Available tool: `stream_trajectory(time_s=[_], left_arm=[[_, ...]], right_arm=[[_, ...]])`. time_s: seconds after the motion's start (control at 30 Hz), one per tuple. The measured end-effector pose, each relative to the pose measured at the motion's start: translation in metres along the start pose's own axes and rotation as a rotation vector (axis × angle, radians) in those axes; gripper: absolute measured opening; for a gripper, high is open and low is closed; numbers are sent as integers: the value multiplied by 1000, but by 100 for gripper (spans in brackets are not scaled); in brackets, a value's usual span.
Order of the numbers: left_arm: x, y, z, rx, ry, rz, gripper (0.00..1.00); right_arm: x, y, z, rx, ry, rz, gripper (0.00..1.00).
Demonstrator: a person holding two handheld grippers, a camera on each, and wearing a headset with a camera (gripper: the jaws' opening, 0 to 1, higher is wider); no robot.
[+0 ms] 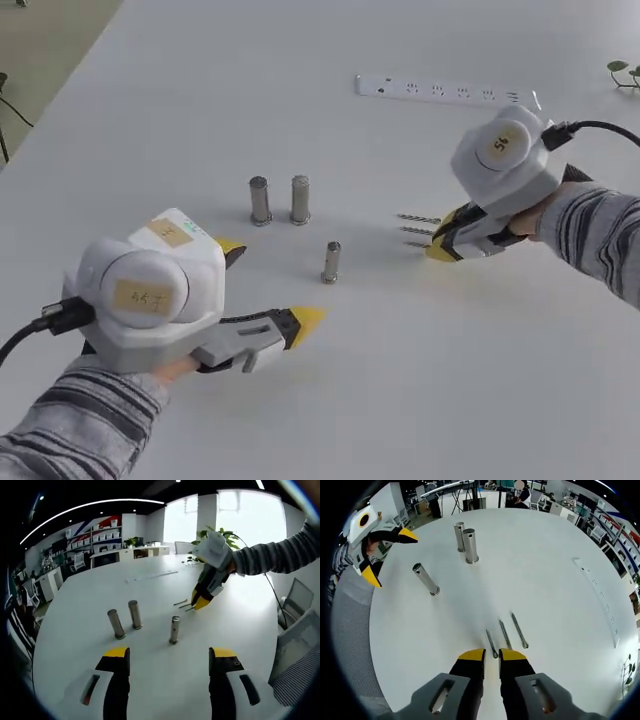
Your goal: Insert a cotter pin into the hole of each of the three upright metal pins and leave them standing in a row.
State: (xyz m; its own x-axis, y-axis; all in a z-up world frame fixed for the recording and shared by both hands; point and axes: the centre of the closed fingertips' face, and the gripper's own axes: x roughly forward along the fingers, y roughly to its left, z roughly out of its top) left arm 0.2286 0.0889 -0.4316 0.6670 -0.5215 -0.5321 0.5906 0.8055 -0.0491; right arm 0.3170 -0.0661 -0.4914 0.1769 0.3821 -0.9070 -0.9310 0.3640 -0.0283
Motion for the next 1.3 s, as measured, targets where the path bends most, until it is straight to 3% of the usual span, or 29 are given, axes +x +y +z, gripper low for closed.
stream_trajectory(time_s=[0.43,0.7,1.07,1.13,1.3], left_arm=[[-2,1,-1,-11,0,2,59],[-3,-2,-2,-10,5,-5,58],[-3,-3,6,17,1,-12,55],[-2,-5,9,15,-1,-22,53],[-1,-10,14,16,-9,-41,47]], right_arm=[[2,-2,-2,-135,73,1,0],[0,0,-3,-171,63,-4,0],[-20,14,17,-198,-80,-34,0],[-22,11,21,-217,-104,-40,0],[-36,31,34,-283,-173,-44,0]])
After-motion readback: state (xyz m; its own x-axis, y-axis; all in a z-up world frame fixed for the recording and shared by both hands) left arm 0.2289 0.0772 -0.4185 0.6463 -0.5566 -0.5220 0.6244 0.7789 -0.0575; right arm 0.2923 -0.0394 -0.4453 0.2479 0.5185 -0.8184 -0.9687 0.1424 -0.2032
